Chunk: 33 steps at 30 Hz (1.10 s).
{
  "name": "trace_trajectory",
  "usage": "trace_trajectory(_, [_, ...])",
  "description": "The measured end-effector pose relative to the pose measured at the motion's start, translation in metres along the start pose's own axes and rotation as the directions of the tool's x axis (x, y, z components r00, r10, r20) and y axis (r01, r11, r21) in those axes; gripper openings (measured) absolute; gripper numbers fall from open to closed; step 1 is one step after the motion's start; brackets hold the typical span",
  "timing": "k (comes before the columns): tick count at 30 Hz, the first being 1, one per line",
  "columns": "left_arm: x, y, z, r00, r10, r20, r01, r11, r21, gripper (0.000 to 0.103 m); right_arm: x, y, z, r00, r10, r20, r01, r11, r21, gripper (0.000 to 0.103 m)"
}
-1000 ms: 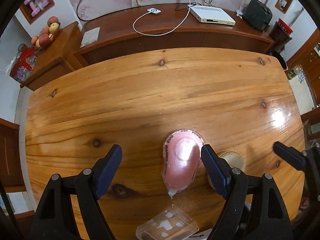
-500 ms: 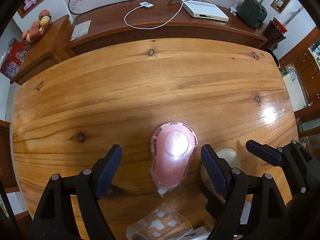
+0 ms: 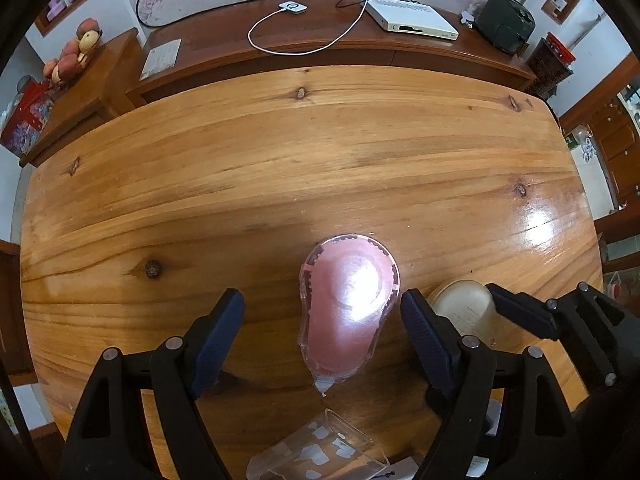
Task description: Organize rigid objects
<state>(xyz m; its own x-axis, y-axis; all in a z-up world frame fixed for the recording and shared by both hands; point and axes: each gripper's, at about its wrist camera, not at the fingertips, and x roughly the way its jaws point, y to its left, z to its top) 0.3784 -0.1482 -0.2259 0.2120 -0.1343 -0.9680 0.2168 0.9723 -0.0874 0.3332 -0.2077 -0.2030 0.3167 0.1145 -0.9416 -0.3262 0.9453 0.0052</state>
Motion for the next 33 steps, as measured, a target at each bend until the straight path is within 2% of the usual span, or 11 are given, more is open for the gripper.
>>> trace_trajectory(3, [-0.001, -0.004, -0.005, 1.000, 0.018, 0.023, -0.019, 0.999, 0.027, 0.075, 0.000, -0.001, 0.000, 1.000, 0.002, -0.014, -0.002, 1.000, -0.003, 0.055])
trace_trajectory(5, [-0.003, -0.007, -0.006, 0.999, 0.006, 0.035, -0.008, 0.999, 0.042, 0.059, 0.000, -0.004, -0.001, 1.000, -0.007, -0.016, 0.007, 1.000, -0.001, 0.055])
trace_trajectory(7, [-0.005, -0.010, -0.007, 0.999, 0.000, 0.039, -0.002, 0.998, 0.055, 0.052, -0.001, -0.007, -0.003, 1.000, -0.013, -0.017, 0.013, 1.000, 0.014, 0.055])
trace_trajectory(14, [-0.008, -0.014, -0.013, 0.998, 0.022, 0.057, -0.026, 0.997, 0.067, 0.052, -0.010, -0.024, -0.013, 1.000, -0.012, -0.007, 0.012, 0.997, 0.076, 0.055])
trace_trajectory(19, [-0.027, -0.011, -0.016, 0.995, 0.017, 0.099, -0.022, 0.998, 0.051, 0.052, -0.023, -0.031, -0.021, 1.000, -0.008, 0.013, 0.007, 0.995, 0.099, 0.055])
trace_trajectory(27, [-0.089, -0.013, -0.041, 0.985, -0.047, 0.166, 0.034, 0.996, 0.080, 0.052, -0.073, -0.025, -0.038, 0.995, 0.007, 0.098, -0.020, 0.991, 0.133, 0.055])
trace_trajectory(33, [-0.151, -0.013, -0.090, 0.976, -0.092, 0.197, 0.066, 0.988, 0.138, 0.052, -0.136, 0.000, -0.071, 0.986, -0.012, 0.164, -0.011, 0.991, 0.136, 0.055])
